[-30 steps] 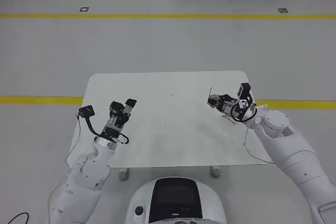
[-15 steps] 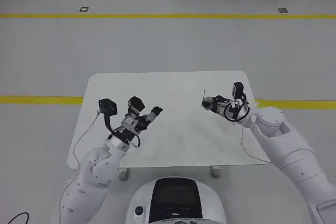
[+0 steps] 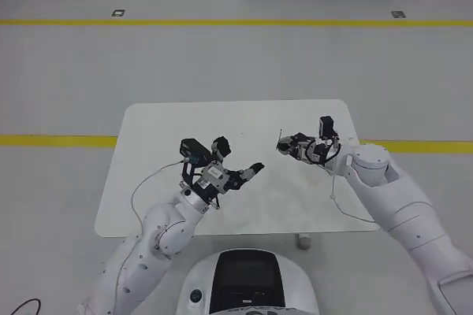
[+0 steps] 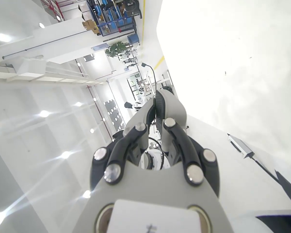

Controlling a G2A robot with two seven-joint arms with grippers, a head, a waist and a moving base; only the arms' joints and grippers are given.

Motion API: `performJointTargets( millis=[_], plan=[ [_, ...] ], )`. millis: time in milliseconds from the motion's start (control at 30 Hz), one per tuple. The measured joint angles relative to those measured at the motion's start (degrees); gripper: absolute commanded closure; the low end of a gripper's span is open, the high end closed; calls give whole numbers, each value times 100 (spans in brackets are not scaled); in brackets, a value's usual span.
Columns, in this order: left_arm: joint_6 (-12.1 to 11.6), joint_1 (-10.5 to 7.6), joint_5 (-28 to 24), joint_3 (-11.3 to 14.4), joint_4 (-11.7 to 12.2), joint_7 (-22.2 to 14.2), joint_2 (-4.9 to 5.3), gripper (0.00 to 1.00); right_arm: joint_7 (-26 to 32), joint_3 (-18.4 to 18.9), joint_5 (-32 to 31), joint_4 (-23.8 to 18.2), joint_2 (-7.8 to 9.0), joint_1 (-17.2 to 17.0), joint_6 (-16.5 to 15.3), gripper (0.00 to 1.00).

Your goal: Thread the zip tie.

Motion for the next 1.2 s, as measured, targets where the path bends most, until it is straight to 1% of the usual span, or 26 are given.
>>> performJointTargets(
  millis=[67,100,133,167,200,233,300,400,500,567,600,667,700,767,1000,1033,1100,1133,1167,1200],
  plan=[
    [-107,-41,210,47,-10,-67,10,0,-52,-8,-6,-21,-11,-27,17,100],
    [-157,-79,452,81,-4,-106,19,0,-92,-13,-1,-33,-25,-26,67,100],
    [-158,-112,670,112,3,-136,25,0,-120,-23,6,-24,-37,-10,107,100],
    [-126,-151,940,151,9,-177,30,0,-146,-42,18,3,-49,15,127,100],
    [-35,-193,1334,215,15,-221,34,0,-173,-80,38,57,-63,58,132,100],
    [42,-215,1595,272,25,-240,32,0,-188,-118,48,107,-71,96,132,100],
    [174,-293,2148,404,98,-356,28,0,-233,-205,100,244,-83,194,128,100],
    [335,-440,2908,613,231,-591,15,0,-293,-308,259,493,-80,313,127,100],
    [470,-589,3475,825,352,-765,-9,0,-352,-425,459,733,-60,397,127,100],
    [545,-725,3586,952,429,-880,-9,0,-389,-512,588,841,-45,453,127,100],
    [634,-824,3561,1046,477,-939,4,0,-414,-575,672,889,-34,486,127,100],
    [769,-954,3536,1211,539,-975,32,0,-432,-679,779,933,-18,534,127,100],
    [889,-1011,3534,1299,570,-971,50,0,-437,-745,838,953,-6,570,127,100],
    [1078,-1036,3535,1335,588,-960,62,0,-467,-755,937,938,12,629,127,100],
    [1037,-1034,3536,1331,586,-957,61,0,-475,-737,943,930,13,635,127,100],
    [996,-1070,3536,1354,586,-953,71,0,-489,-738,930,921,13,626,126,100],
    [742,-1371,3536,1512,610,-1049,171,0,-575,-764,802,832,6,577,126,100],
    [667,-1550,3536,1627,621,-1167,245,0,-603,-777,747,799,4,565,126,100],
    [644,-1742,3536,1770,621,-1319,330,0,-633,-796,694,774,4,560,127,100],
    [660,-2013,3536,2006,603,-1540,456,0,-671,-833,640,747,5,561,127,100]
  ],
)
